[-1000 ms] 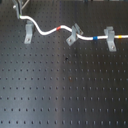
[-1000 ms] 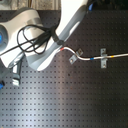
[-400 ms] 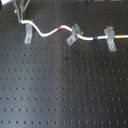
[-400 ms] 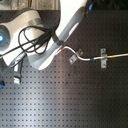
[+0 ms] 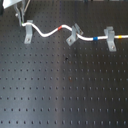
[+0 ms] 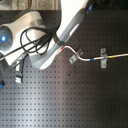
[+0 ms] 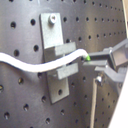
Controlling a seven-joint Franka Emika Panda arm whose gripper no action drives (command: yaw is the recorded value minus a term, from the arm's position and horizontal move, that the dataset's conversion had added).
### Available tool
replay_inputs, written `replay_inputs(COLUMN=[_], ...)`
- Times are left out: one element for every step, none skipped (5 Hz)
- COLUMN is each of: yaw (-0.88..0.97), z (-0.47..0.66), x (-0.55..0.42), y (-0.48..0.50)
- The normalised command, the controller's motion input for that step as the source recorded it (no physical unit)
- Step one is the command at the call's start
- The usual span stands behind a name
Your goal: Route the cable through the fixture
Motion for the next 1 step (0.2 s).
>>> replay_inputs(yaw=[-0.32], z=[0.16], x=[-0.24], y=[-0.331])
